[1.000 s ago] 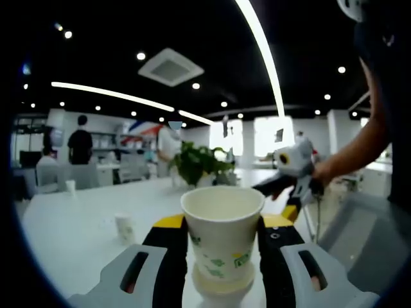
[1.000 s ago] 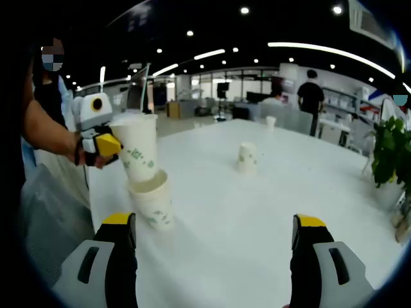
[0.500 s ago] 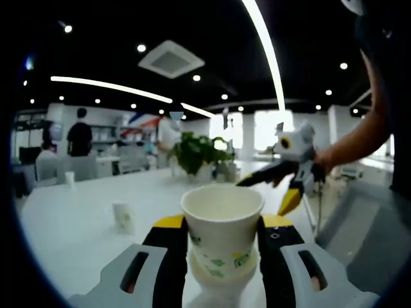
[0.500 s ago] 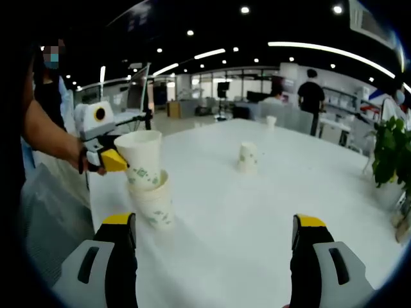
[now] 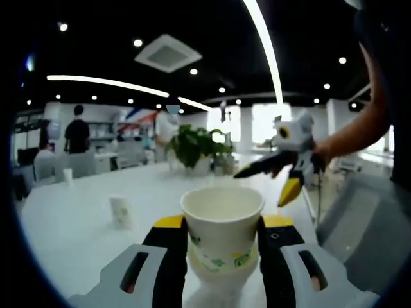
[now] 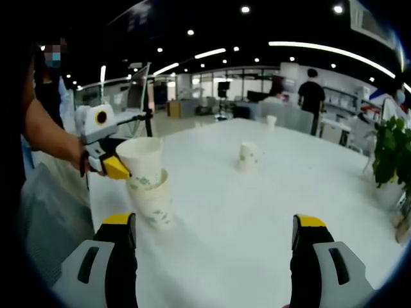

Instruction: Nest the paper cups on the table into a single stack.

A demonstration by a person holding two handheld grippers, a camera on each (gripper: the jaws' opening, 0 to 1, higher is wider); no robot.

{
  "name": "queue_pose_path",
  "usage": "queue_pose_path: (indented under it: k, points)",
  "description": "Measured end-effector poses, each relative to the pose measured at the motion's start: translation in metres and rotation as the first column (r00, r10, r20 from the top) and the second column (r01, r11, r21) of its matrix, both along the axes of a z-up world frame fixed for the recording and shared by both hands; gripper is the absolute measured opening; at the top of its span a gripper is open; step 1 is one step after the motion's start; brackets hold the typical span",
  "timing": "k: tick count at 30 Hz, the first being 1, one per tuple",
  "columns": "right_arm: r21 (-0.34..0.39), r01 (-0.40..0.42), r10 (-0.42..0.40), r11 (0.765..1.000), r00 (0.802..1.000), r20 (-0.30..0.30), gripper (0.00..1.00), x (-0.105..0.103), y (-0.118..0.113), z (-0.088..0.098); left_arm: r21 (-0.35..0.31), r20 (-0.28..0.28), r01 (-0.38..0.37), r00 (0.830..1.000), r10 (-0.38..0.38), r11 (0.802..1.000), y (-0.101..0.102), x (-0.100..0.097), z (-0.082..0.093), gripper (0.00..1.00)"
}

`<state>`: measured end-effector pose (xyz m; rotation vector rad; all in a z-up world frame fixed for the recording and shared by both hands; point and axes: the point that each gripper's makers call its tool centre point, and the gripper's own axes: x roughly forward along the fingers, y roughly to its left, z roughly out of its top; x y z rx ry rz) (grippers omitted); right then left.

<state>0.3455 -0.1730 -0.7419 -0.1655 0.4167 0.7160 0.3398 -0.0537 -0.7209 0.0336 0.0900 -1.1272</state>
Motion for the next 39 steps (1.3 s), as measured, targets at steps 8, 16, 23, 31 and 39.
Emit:
queue_pose_path:
  k: [8,16,23,31,39]
  points:
    - [-0.002,-0.003,0.003,1.000,1.000,0.000,1.00,0.000,0.001,0.001,0.043,-0.010,0.001,1.000,-0.001,0.999,0.000,0.000,-0.011,0.42]
    - [0.003,-0.004,0.004,1.000,1.000,-0.001,1.00,0.001,0.002,0.000,0.090,-0.033,-0.006,0.999,0.009,0.996,0.000,0.000,-0.021,0.43]
    - [0.003,-0.010,0.010,1.000,1.000,-0.002,1.00,0.000,0.004,-0.001,0.108,-0.065,-0.001,0.998,0.008,0.994,0.001,-0.001,-0.023,0.47]
    - [0.015,-0.005,0.005,1.000,1.000,0.017,1.00,0.005,0.006,0.006,0.066,-0.077,-0.026,0.997,0.031,0.997,0.007,0.001,-0.012,0.59]
    - [0.022,-0.002,0.001,1.000,0.999,0.043,1.00,0.014,0.008,0.015,0.065,-0.093,-0.107,0.989,0.113,0.992,0.030,0.013,-0.001,0.78]
